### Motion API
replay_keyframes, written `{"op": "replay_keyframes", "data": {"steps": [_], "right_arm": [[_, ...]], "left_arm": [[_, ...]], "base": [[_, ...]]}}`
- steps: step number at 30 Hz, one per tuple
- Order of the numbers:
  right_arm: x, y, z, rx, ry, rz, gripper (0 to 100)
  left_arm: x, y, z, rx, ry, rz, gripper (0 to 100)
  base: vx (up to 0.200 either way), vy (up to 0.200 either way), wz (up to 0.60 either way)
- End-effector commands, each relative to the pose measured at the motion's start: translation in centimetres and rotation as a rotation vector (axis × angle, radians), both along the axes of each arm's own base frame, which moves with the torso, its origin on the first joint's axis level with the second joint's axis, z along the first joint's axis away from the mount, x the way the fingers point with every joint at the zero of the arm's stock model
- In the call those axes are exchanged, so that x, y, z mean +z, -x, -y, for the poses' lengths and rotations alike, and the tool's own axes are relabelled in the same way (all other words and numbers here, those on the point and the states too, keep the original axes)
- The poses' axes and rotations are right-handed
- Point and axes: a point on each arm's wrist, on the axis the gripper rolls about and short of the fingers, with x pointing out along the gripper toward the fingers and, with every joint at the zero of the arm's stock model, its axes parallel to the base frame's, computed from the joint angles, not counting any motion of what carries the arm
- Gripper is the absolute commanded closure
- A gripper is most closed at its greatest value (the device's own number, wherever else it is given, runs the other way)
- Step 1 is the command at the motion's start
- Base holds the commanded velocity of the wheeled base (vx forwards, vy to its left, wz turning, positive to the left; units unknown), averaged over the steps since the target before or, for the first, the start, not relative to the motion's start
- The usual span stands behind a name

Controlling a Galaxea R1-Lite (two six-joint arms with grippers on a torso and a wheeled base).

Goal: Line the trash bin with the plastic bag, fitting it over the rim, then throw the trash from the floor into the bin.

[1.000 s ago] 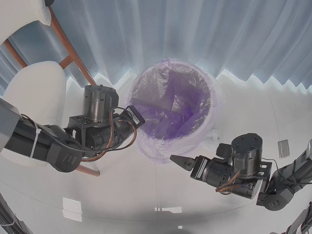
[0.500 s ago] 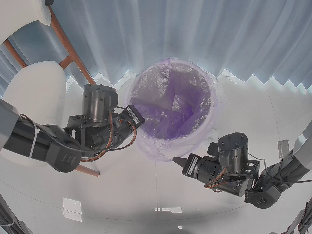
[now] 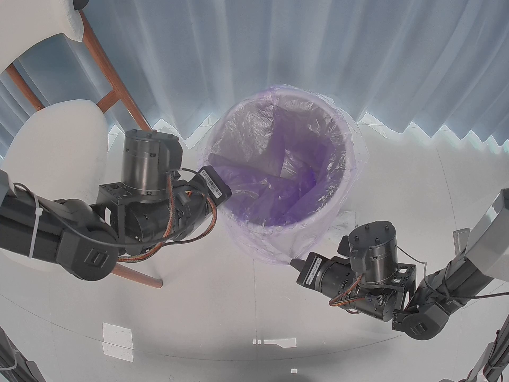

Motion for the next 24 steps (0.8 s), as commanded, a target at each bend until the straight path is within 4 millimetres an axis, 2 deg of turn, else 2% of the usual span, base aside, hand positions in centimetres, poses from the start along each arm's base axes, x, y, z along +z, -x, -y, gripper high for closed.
{"op": "replay_keyframes", "data": {"steps": [1,10,14,15,18,19,20,21,22,23,24], "right_arm": [[-0.6,-0.5,0.3,-0.019,0.007,-0.005,100],[-0.9,-0.7,0.5,-0.029,0.012,-0.011,100],[-0.9,-0.5,0.5,-0.049,0.041,-0.004,100],[-1.0,-0.4,0.5,-0.047,0.043,-0.005,0],[-0.8,1.4,0.4,0.002,0.074,0.003,0],[-0.8,1.4,0.4,0.002,0.074,0.003,0],[-0.1,2.4,0.5,0.019,0.067,0.015,0],[0.7,4.4,0.7,0.058,0.069,0.024,0],[0.8,5.5,1.2,0.08,0.081,0.024,0],[0.8,5.5,1.2,0.08,0.081,0.024,0],[0.7,7.6,2.4,0.129,0.127,0.022,0]], "left_arm": [[1.0,0.6,-0.4,-0.001,0.013,0.019,100],[2.1,1.8,-1.1,-0.003,0.004,0.003,100],[1.6,2.1,-1.1,-0.01,-0.007,-0.011,100],[1.7,2.1,-1.1,-0.01,-0.007,-0.011,100],[1.5,2.1,-1.1,-0.011,-0.011,-0.015,100],[1.5,2.1,-1.1,-0.011,-0.011,-0.015,100],[1.5,2.1,-1.1,-0.01,-0.014,-0.014,100],[1.3,2.0,-1.2,-0.009,-0.024,-0.014,100],[1.4,2.0,-1.3,-0.008,-0.026,-0.011,100],[1.4,2.0,-1.3,-0.008,-0.026,-0.011,100],[1.4,1.9,-1.3,-0.012,-0.026,-0.01,100]], "base": [[0.0,0.0,0.0],[0.0,0.0,0.0],[0.0,0.0,0.0],[0.0,0.0,0.0],[0.0,0.0,0.0],[0.0,0.0,0.0],[0.0,0.0,0.0],[0.0,0.0,0.0],[0.0,0.0,0.0],[0.0,0.0,0.0],[0.0,0.0,0.0]]}}
